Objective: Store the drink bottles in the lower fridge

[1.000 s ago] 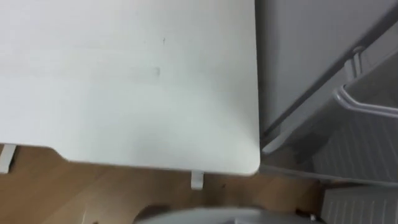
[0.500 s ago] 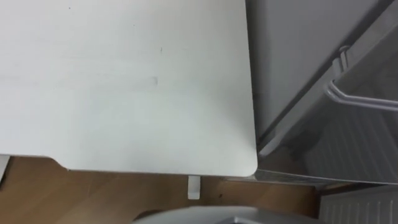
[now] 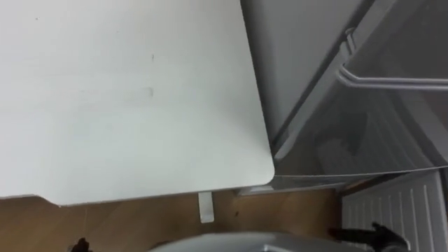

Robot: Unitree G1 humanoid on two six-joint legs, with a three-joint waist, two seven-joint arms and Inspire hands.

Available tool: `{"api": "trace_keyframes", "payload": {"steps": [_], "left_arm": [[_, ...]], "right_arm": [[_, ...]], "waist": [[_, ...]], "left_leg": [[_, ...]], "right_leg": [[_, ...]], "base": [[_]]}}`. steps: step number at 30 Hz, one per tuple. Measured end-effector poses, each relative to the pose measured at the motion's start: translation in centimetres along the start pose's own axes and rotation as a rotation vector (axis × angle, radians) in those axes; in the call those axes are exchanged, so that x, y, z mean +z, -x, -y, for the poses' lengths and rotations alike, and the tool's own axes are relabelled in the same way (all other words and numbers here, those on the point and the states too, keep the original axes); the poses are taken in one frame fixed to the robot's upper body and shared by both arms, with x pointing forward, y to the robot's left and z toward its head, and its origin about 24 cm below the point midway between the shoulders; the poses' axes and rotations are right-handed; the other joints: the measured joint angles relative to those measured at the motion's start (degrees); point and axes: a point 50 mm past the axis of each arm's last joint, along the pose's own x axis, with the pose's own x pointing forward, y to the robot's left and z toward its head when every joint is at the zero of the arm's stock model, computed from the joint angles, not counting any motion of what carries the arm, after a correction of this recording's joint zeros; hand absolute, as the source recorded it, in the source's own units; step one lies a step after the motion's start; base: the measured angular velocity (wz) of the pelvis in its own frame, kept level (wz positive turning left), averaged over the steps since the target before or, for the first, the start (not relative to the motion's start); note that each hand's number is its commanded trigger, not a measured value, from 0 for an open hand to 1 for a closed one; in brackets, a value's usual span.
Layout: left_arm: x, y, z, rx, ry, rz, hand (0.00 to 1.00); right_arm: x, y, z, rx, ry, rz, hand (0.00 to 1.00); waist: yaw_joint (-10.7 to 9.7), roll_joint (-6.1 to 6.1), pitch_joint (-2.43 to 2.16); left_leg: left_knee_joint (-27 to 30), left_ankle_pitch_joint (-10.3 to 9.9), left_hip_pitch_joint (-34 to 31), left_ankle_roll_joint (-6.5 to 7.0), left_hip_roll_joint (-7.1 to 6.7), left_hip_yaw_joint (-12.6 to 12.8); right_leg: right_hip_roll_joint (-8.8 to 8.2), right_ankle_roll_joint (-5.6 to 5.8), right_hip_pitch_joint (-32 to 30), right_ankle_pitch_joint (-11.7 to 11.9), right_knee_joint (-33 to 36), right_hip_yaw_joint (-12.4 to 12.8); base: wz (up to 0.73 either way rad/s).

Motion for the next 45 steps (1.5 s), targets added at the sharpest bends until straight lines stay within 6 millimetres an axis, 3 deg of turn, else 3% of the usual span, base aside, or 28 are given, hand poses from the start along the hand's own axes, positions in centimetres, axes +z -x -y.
{"api": "trace_keyframes", "payload": {"steps": [4, 8, 13, 14, 18, 25, 31, 33, 38, 45], "left_arm": [[-0.1, 0.1, -0.2, 0.007, -0.001, 0.003, 0.00], [0.0, 0.3, -0.4, 0.032, 0.020, 0.029, 0.00], [-0.3, 0.4, -0.5, 0.054, 0.003, 0.021, 0.00], [-0.1, 0.5, -0.5, 0.056, 0.008, 0.029, 0.00], [0.2, 0.7, -0.9, 0.079, 0.034, 0.049, 0.00], [0.3, 0.7, -1.1, 0.086, 0.016, 0.051, 0.00], [0.2, 0.7, -1.0, 0.085, 0.006, 0.041, 0.00], [0.0, 0.7, -1.1, 0.087, -0.002, 0.030, 0.00], [0.6, 0.8, -1.3, 0.086, -0.047, 0.057, 0.00], [1.8, 0.6, -1.3, 0.055, -0.062, 0.075, 0.00]], "right_arm": [[4.1, 0.3, 1.1, -0.089, -0.023, 0.174, 0.00], [7.8, 2.8, 3.4, -0.228, 0.059, 0.406, 0.00], [9.3, 4.3, 5.0, -0.374, 0.109, 0.498, 0.00], [9.6, 4.7, 5.5, -0.402, 0.106, 0.517, 0.00], [11.6, 6.6, 7.1, -0.496, 0.070, 0.625, 0.00], [12.0, 7.6, 8.6, -0.589, 0.056, 0.652, 0.00], [11.9, 7.4, 8.8, -0.594, 0.041, 0.636, 0.00], [11.6, 6.5, 8.8, -0.562, -0.048, 0.592, 0.00], [9.4, 3.9, 9.2, -0.502, -0.203, 0.420, 0.00], [9.5, 1.4, 10.4, -0.403, -0.304, 0.267, 0.00]], "waist": [[-1.16, -1.21, 0.06], [-1.96, -0.97, -0.26], [-3.46, -0.93, -0.35], [-3.85, -1.25, -0.64], [-5.77, -1.89, -0.28], [-6.55, -3.07, -0.26], [-6.98, -1.70, -0.30], [-7.42, -1.21, -0.33], [-7.42, -1.25, -0.55], [-7.46, -1.23, -0.47]], "left_leg": [[-1.22, 0.41, 1.55, -0.10, 0.01, 1.49], [-2.61, 0.46, 2.17, -0.19, 0.17, 2.36], [-2.91, 0.51, 2.42, -0.27, 0.24, 3.58], [-2.89, 0.51, 2.52, -0.27, 0.26, 4.16], [-2.94, 0.59, 2.46, -0.34, 0.46, 4.50], [-2.97, 0.56, 2.43, -0.39, 1.08, 6.02], [-3.60, 0.58, 2.43, -0.44, 1.07, 5.87], [-3.60, 0.58, 2.51, -0.43, 1.04, 5.32], [-3.56, 0.67, 2.47, -0.50, 1.05, 4.64], [-2.46, 0.68, 1.60, -0.51, 0.97, 3.69]], "right_leg": [[0.33, -0.02, -0.02, 0.00, 0.01, 1.29], [0.94, -0.04, -0.13, 0.15, -0.79, 2.80], [1.11, -0.13, -0.57, 0.25, 0.16, 3.68], [1.12, -0.12, -1.02, 0.25, 0.21, 3.98], [1.14, -0.09, -0.95, 0.27, 0.21, 4.39], [1.97, -0.48, -1.46, 0.84, -0.10, 5.63], [2.08, -0.46, -1.71, 1.28, -0.12, 5.64], [2.05, -0.44, -1.41, 1.29, -0.15, 5.60], [1.95, -0.44, -1.11, 1.28, -0.24, 5.34], [1.72, -0.50, -1.00, 1.33, -0.80, 4.13]], "base": [[-0.14], [-0.16], [-0.16], [-0.20], [-0.10], [-0.11], [0.01], [0.09], [0.08], [0.04]]}}
